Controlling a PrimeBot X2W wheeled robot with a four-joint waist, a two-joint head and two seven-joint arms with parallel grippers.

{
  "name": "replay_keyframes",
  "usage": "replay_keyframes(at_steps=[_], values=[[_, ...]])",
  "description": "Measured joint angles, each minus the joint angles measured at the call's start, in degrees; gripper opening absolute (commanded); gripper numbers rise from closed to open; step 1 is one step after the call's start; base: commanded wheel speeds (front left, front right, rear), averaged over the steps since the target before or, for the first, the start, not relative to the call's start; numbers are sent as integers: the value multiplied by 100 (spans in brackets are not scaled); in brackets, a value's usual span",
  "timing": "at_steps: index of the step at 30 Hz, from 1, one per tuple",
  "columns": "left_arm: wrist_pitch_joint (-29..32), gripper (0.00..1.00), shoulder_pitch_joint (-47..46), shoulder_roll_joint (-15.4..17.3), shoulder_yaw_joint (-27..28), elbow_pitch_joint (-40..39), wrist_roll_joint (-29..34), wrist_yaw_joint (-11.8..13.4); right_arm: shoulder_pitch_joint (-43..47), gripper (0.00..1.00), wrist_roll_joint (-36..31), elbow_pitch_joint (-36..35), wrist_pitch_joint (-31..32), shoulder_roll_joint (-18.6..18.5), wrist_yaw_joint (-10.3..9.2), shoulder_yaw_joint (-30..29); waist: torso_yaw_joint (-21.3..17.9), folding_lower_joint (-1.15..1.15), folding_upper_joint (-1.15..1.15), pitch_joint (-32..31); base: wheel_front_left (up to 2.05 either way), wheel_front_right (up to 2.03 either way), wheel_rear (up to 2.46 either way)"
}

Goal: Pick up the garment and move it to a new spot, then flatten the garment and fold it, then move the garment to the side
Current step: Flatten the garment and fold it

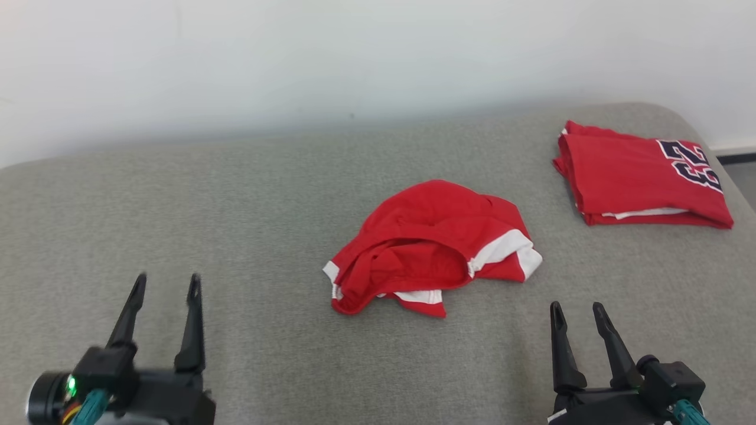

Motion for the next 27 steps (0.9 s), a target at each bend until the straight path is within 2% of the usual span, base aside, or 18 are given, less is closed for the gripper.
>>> replay_keyframes(at_steps=[8, 13, 27], values=[[0, 100, 1051, -276, 705, -294, 177, 45, 140, 100, -15, 8, 0, -7, 0, 1, 320, 0, 0, -259, 0, 0, 0], [0, 100, 1540, -517, 904, -410, 330, 42, 215, 100, -14, 48, 1, -11, 0, -5, 480, 0, 0, -341, 0, 0, 0], [0, 100, 1707, -869, 1217, -444, 620, -210, 242, 100, -14, 156, 0, -49, 0, -13, 672, 1, 0, -382, 0, 0, 0]])
